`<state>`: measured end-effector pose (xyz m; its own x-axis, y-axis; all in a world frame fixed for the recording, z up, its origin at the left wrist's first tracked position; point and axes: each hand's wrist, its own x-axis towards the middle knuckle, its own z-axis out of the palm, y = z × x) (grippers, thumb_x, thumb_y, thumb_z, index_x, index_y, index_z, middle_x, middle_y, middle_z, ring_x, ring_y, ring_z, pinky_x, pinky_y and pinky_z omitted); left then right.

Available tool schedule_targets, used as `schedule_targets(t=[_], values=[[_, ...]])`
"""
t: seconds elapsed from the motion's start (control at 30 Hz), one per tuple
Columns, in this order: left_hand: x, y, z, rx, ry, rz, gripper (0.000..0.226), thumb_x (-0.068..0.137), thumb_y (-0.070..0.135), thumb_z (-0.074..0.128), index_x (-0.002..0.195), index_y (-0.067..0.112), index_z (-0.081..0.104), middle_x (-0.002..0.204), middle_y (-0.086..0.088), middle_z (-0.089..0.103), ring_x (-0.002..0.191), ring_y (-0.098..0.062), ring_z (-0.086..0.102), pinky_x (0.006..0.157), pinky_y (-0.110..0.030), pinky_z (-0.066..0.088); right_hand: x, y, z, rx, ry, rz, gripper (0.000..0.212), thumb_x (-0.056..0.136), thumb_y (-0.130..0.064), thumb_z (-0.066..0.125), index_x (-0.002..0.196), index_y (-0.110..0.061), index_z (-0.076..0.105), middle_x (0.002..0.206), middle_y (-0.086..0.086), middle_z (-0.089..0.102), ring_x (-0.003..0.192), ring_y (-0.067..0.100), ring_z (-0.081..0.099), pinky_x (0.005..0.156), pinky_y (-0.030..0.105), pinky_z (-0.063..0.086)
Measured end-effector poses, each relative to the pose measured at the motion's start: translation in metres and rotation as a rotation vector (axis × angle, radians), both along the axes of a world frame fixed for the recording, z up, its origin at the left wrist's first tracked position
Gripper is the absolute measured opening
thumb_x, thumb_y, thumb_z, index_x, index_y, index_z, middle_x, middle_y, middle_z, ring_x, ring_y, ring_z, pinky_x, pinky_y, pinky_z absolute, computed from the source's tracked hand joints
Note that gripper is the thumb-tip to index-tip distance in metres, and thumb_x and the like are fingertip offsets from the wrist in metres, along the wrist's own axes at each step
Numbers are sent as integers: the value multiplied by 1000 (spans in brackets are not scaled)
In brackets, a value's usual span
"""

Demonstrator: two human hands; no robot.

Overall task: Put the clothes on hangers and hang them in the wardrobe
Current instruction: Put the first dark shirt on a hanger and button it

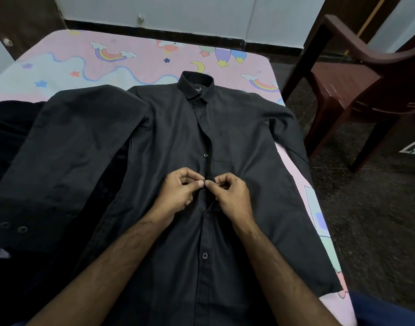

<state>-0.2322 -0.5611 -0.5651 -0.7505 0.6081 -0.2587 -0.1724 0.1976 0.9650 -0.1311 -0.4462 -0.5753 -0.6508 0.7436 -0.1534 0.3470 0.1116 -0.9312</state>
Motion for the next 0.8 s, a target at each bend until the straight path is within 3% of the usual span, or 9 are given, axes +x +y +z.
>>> schedule_targets(t=[0.2,0.47,0.7,0.8], values=[[-3,0,-6,17,-11,-12,3,93,6,66,96,6,65,76,-6,62,35,-8,36,33,-13,21,-1,3,1,-109,62,9,26,82,-32,83,80,-12,68,65,-5,65,60,9,57,64,35,51],[-3,-2,-10,41,25,-34,2,93,6,68,94,6,67,74,-4,64,36,-11,36,32,-15,24,1,0,1,-75,52,36,18,84,-37,82,83,-20,77,79,-1,77,76,13,72,77,44,60],[0,-1,-11,39,32,28,8,91,6,71,95,2,65,77,-7,64,34,-11,38,31,-16,24,5,1,7,-159,124,61,15,96,-17,67,86,-15,78,81,-3,76,72,8,70,67,25,54],[0,-2,-9,37,44,32,7,91,6,71,94,3,65,77,-8,65,34,-11,39,31,-16,25,4,3,7,-134,107,99,10,93,-17,71,86,-17,78,74,-6,74,69,4,66,66,22,53]])
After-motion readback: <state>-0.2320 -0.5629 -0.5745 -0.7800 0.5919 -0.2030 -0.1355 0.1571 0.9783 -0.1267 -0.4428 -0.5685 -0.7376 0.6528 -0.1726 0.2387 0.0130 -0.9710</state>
